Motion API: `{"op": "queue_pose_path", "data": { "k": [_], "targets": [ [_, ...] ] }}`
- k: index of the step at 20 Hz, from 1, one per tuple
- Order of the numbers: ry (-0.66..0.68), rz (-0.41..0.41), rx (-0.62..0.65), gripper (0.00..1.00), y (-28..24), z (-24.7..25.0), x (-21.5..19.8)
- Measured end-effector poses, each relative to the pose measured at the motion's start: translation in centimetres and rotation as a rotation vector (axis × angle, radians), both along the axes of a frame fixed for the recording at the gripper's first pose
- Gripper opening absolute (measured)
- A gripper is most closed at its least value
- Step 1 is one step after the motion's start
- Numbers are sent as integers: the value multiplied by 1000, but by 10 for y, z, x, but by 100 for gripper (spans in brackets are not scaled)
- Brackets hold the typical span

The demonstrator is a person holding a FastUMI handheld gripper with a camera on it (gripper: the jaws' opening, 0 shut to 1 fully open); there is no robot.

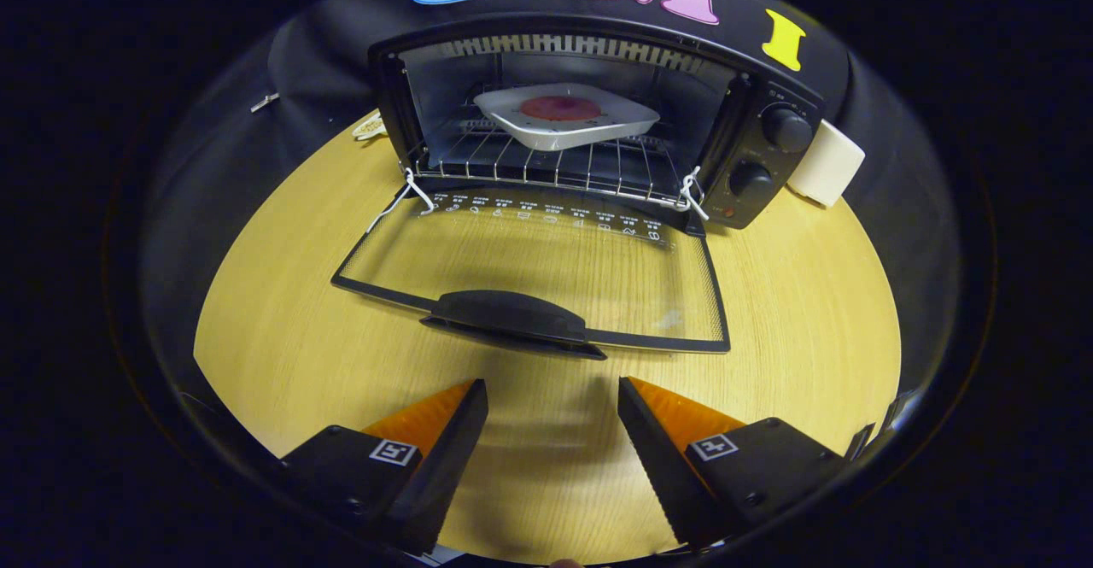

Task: Open the toaster oven, put the food inside, and close the toaster oven door.

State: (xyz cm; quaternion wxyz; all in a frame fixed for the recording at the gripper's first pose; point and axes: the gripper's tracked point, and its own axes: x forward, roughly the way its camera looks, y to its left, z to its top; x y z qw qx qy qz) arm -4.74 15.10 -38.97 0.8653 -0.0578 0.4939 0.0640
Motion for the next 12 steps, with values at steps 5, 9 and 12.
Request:
{"op": "queue_pose_path", "data": {
  "k": [5, 9, 12],
  "targets": [
    [-17, -36, 26, 100, 5, -5, 12],
    [-38, -35, 36, 99, 7, -3, 27],
    [-44, -3, 17, 100, 9, -2, 30]
  ]
}}
